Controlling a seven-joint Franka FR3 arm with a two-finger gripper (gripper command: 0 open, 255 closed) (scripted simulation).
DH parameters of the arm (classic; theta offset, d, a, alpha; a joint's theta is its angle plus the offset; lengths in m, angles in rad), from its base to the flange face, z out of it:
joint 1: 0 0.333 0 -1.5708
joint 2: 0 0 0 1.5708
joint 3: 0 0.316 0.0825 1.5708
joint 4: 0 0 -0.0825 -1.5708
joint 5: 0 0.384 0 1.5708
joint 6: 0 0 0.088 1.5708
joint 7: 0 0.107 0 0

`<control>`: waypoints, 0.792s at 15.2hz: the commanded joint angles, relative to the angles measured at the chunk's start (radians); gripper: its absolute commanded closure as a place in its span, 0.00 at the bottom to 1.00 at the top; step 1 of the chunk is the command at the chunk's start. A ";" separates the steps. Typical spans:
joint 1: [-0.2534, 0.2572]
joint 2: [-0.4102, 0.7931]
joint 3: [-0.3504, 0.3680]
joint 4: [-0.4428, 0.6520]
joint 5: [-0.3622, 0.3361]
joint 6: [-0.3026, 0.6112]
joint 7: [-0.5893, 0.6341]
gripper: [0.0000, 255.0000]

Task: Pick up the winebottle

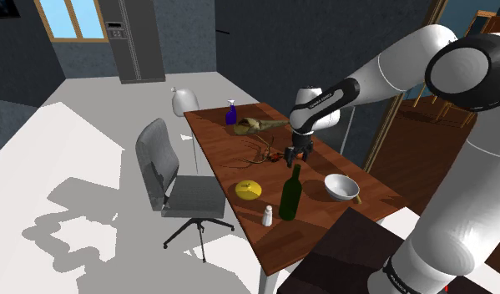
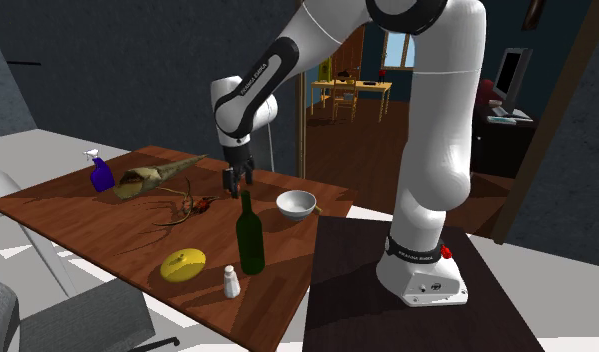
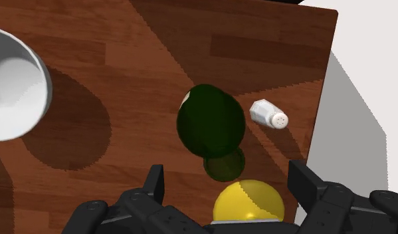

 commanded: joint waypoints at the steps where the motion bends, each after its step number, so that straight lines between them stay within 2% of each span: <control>1: 0.000 0.025 0.001 -0.001 0.004 0.026 -0.003 0.00; 5: -0.002 0.072 0.003 -0.013 0.014 0.085 -0.009 0.00; 7: -0.002 0.072 0.003 -0.013 0.014 0.085 -0.009 0.00; 8: -0.002 0.071 0.003 -0.011 0.014 0.082 -0.009 1.00; 12: -0.002 0.071 0.002 -0.011 0.013 0.081 -0.009 1.00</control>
